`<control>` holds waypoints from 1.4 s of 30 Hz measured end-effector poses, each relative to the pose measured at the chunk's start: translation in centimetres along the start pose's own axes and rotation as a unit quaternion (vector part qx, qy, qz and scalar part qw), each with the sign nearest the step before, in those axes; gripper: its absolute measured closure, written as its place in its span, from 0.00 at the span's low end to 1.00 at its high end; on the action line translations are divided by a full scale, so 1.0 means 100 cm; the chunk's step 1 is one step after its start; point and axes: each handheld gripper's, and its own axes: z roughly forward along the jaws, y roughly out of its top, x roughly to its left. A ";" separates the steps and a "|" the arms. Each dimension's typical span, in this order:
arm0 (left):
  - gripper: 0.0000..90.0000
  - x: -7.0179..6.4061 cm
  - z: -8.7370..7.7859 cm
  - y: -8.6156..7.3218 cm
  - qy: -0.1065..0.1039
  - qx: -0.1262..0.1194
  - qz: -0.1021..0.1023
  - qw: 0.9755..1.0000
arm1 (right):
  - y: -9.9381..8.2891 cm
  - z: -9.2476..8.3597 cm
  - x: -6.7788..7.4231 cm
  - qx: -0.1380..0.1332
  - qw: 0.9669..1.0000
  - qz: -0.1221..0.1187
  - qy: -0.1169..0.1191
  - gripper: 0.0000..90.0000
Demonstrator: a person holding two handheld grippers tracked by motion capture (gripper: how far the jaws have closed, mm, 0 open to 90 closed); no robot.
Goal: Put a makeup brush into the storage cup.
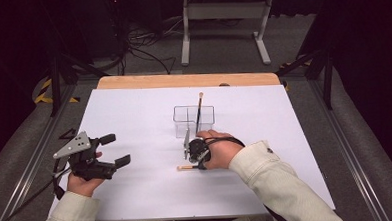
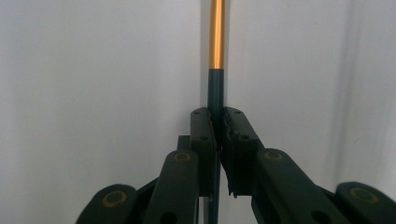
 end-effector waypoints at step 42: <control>0.00 0.002 0.012 -0.008 0.032 -0.011 0.014 0.999 | -0.034 -0.071 0.009 -0.237 0.967 0.082 -0.052 0.93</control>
